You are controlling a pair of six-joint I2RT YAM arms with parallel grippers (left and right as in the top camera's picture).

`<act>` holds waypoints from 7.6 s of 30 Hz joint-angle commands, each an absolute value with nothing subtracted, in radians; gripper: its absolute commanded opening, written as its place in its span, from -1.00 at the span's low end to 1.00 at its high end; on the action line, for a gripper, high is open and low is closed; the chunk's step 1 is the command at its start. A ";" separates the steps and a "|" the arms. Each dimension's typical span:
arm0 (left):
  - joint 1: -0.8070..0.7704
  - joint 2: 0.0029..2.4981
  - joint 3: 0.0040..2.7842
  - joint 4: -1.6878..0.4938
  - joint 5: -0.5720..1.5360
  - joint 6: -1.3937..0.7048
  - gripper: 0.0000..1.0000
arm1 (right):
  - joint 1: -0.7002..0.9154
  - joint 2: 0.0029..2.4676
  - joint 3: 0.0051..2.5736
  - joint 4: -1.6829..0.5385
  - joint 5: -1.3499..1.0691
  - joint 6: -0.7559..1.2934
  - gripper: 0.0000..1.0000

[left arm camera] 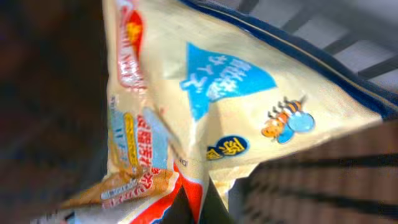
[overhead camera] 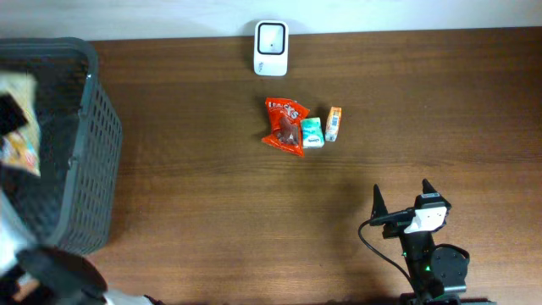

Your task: Scan the item barcode

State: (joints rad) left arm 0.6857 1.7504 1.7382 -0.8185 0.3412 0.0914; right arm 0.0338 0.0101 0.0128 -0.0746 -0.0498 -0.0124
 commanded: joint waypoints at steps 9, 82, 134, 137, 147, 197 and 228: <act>0.085 1.431 1.858 -0.941 0.390 -0.481 -1.00 | 0.039 0.004 0.006 -0.076 -0.055 -0.019 0.97; -0.148 2.128 2.504 -1.592 -0.143 -0.343 0.99 | -0.038 1.642 1.060 -0.272 -0.487 0.319 0.97; -0.148 2.128 2.504 -1.591 -0.143 -0.343 0.99 | 0.059 1.945 1.066 0.025 -0.344 0.240 0.35; -0.148 2.128 2.504 -1.591 -0.143 -0.343 0.99 | 0.059 1.985 1.066 0.046 -0.359 0.240 0.28; -0.148 2.128 2.504 -1.592 -0.143 -0.343 0.98 | 0.123 2.006 1.066 0.080 -0.251 0.214 0.23; -0.148 2.128 2.504 -1.592 -0.143 -0.343 0.99 | 0.355 2.176 1.599 0.566 0.057 -0.625 -0.92; -0.148 2.128 2.504 -1.591 -0.143 -0.343 0.98 | -0.719 2.219 1.897 -0.603 0.167 0.091 -0.92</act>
